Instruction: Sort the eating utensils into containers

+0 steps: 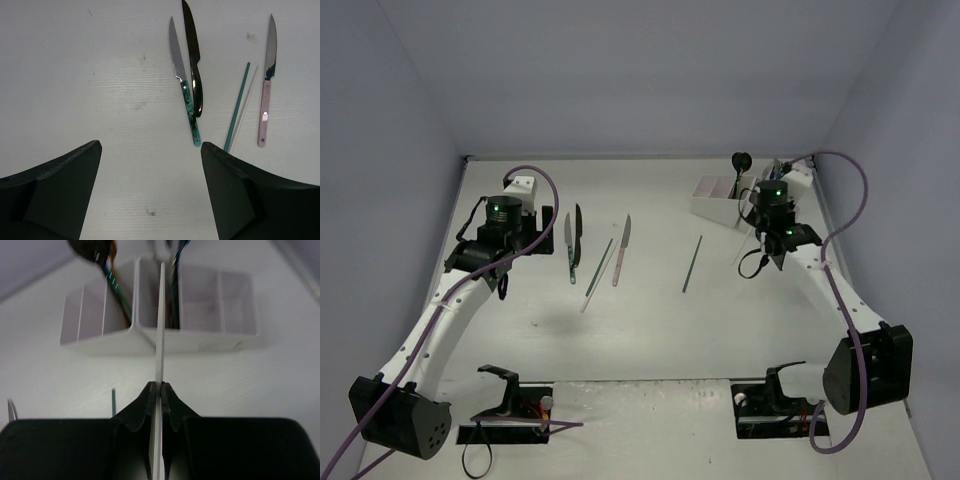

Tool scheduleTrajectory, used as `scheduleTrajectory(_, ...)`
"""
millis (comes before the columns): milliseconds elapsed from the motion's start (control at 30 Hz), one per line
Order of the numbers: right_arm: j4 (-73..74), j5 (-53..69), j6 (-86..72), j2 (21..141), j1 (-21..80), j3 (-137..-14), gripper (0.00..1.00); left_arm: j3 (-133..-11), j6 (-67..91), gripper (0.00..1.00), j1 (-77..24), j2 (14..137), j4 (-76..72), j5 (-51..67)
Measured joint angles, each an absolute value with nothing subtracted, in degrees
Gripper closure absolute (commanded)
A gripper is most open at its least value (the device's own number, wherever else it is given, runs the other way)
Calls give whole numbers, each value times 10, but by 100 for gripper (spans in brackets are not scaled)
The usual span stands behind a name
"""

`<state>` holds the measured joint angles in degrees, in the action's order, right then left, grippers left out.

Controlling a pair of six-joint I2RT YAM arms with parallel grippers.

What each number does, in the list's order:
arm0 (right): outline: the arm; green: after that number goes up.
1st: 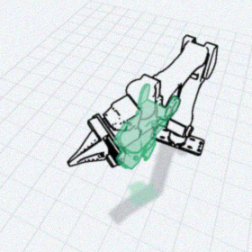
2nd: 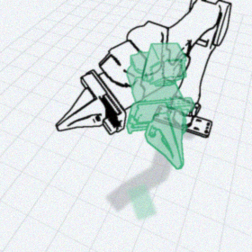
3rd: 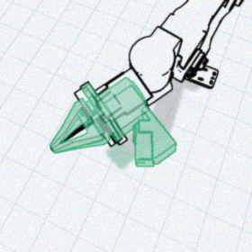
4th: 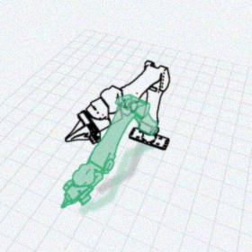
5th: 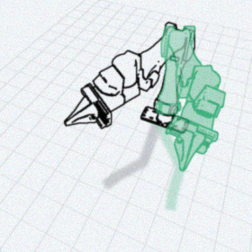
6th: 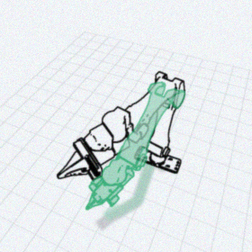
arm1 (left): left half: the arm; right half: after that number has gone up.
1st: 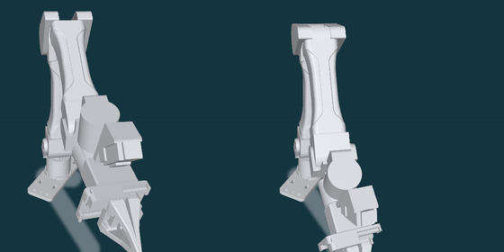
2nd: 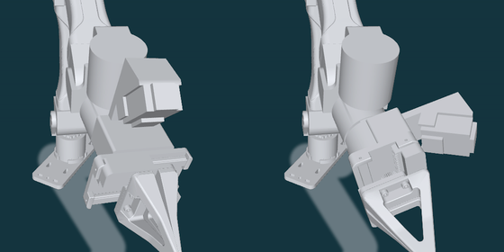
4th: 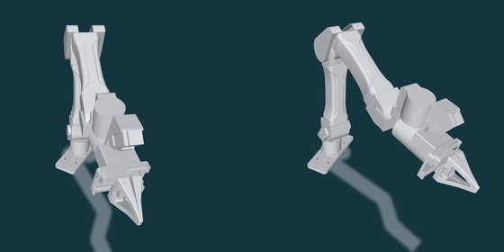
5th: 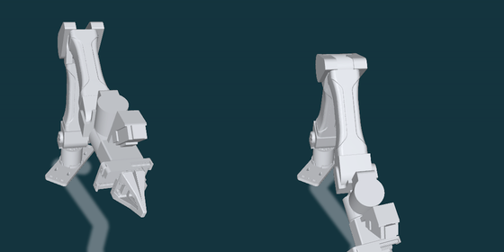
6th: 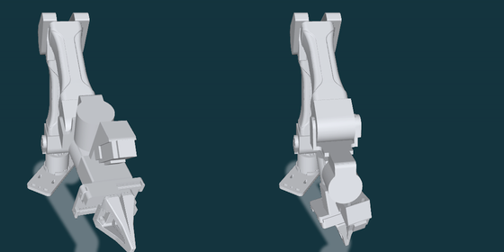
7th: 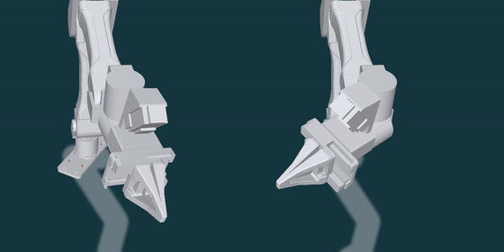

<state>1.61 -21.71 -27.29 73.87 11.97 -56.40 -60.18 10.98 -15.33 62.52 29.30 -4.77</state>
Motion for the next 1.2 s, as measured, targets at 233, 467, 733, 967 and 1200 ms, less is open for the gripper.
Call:
scheduleTrajectory(233, -48, -268, -215, 728, 17, -608, 100, -602, 110, 22, -153, 624, 293, -49)
scheduleTrajectory(467, -219, -292, -153, 785, -39, -610, 100, -602, 110, 22, -152, 619, 293, -50)
scheduleTrajectory(733, -308, -270, -49, 925, -66, -667, 100, -602, 110, 22, -152, 608, 293, -54)
scheduleTrajectory(967, -339, -222, -19, 993, -72, -688, 100, -602, 110, 22, -152, 605, 293, -55)
scheduleTrajectory(1200, -351, -168, -12, 1059, -72, -691, 100, -602, 110, 22, -152, 605, 293, -57)
